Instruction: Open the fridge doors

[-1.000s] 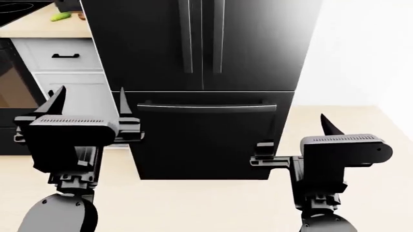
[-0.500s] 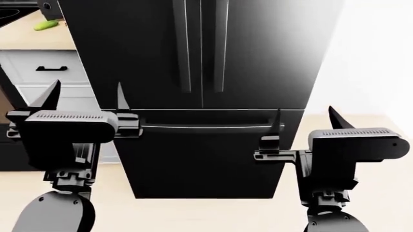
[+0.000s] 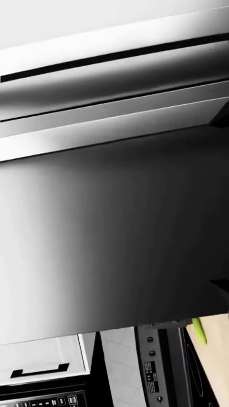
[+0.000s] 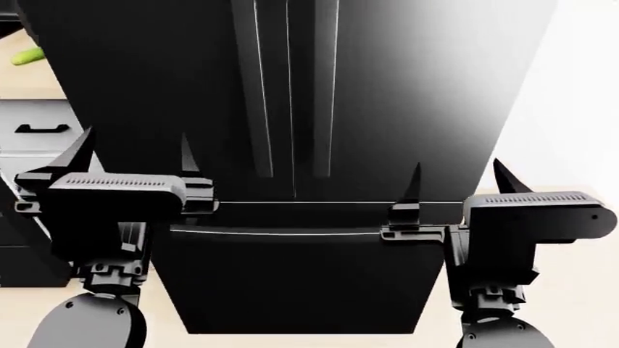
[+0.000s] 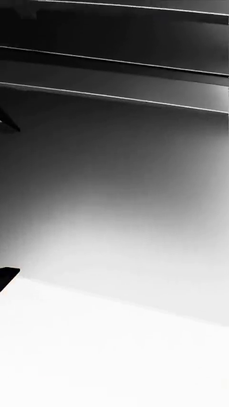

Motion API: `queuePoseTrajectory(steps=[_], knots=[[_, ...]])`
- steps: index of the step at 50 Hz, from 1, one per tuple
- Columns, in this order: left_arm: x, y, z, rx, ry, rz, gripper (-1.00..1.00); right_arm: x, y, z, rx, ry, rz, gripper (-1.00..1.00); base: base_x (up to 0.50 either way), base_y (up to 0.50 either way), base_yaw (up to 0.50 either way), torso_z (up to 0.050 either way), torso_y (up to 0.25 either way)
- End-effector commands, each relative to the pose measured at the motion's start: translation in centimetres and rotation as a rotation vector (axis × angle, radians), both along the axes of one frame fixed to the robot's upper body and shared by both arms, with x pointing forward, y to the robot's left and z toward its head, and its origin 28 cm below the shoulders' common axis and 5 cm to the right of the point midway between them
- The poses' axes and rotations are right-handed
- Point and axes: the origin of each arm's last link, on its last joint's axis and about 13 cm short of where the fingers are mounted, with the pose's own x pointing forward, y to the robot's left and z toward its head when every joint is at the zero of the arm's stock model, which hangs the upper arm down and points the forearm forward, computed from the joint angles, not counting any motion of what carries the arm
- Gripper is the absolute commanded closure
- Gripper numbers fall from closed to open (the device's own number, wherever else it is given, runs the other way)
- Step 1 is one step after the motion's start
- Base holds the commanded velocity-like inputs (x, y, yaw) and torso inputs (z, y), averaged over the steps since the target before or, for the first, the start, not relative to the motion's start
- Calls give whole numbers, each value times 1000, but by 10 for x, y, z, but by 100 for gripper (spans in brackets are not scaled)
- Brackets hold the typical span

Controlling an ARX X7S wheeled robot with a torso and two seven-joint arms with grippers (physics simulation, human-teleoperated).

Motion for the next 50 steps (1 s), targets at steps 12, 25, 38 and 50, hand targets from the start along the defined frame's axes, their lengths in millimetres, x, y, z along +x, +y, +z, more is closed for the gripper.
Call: queuePoseTrajectory(steps=[12, 25, 38, 50], knots=[[0, 4, 1, -52, 30, 6, -100, 0, -3, -1, 5, 11, -4, -100, 414, 7, 0, 0, 1], [-11, -7, 12, -22, 35, -167, -100, -3, -6, -1, 14, 14, -29, -100, 0, 0, 0, 0, 0], [-9, -28, 36, -4, 7, -343, -100, -4, -5, -1, 17, 15, -31, -100, 0, 0, 0, 0, 0], [14, -45, 53, -79, 111, -407, -100, -2, -6, -2, 21, 17, -31, -100, 0, 0, 0, 0, 0]])
